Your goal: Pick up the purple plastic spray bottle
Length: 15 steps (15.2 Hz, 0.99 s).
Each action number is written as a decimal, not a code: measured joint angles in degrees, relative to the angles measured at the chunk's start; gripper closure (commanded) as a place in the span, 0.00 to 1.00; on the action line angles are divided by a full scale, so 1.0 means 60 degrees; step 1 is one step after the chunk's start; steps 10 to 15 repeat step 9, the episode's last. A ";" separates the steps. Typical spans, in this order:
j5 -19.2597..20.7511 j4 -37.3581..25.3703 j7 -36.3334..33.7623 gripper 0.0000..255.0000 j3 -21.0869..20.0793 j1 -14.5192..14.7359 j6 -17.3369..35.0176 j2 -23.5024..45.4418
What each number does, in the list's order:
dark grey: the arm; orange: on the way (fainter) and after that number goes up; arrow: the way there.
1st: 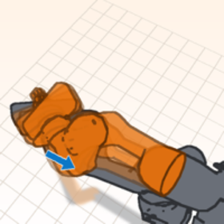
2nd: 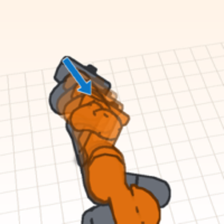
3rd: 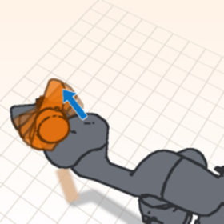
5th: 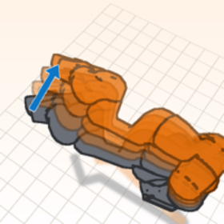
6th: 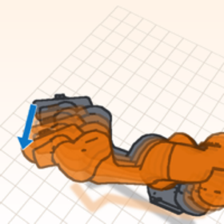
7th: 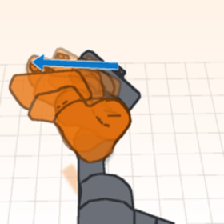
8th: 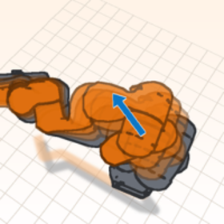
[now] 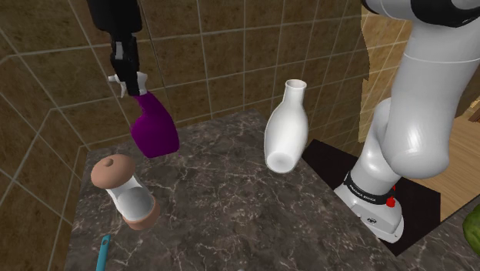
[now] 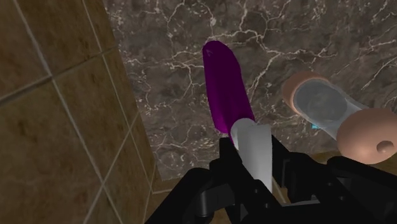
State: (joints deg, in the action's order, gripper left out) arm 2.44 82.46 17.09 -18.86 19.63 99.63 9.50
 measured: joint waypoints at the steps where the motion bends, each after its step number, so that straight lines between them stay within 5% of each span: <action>1: 0.0021 -0.0223 -0.0019 1.00 -0.0008 0.0021 -0.0170 0.0055; 9: 0.0168 -0.1757 -0.0081 1.00 -0.0039 0.0144 -0.1321 0.0459; 15: 0.0168 -0.1757 -0.0081 1.00 -0.0039 0.0144 -0.1321 0.0459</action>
